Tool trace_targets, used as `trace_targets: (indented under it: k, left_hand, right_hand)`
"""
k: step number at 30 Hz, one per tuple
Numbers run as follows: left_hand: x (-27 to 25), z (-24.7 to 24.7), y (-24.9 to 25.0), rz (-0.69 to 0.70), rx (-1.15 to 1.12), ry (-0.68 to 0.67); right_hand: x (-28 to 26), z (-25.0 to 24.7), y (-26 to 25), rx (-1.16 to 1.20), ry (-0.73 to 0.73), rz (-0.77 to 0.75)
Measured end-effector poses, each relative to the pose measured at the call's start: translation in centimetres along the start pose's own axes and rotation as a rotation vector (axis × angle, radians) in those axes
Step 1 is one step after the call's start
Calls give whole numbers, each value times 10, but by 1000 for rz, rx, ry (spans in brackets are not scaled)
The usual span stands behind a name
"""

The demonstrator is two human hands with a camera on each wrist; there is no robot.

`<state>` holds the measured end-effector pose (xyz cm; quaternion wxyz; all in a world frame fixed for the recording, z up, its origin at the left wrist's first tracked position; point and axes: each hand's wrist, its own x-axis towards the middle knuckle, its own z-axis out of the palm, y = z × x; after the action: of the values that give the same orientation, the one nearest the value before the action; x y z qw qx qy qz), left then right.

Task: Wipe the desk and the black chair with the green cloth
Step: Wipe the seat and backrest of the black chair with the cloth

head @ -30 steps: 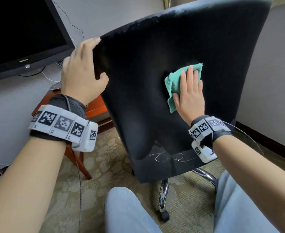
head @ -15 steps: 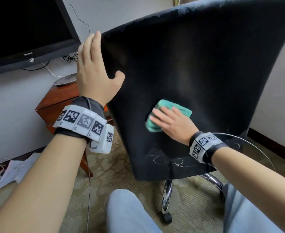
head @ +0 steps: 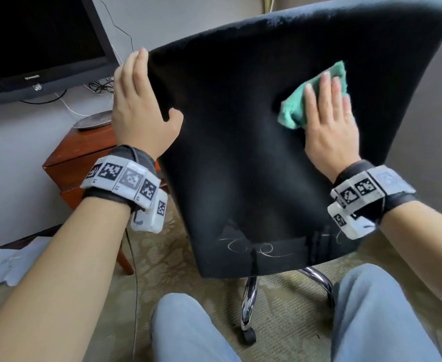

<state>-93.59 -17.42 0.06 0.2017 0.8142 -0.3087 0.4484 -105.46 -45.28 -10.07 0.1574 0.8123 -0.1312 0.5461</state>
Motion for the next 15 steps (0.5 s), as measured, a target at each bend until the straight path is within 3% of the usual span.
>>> trace_targets:
  k: [2,4,8,11,15]
  left_hand:
    - [0,0,0,6,31,-18]
    - [-1,1,-1,4,35,-22]
    - [-1,6,2,-8,11,14]
    - [0,6,3,2,-20,3]
    - [1,-4,0,-9,-16,-44]
  right_hand:
    - [15,-13,35,63,-61,265]
    - [15,-17,58,153,-128,369]
    - [-16,0,59,258,-166,238]
    - [-56,11,39,359,-323,257]
    - [-79,11,31,313,-458,179]
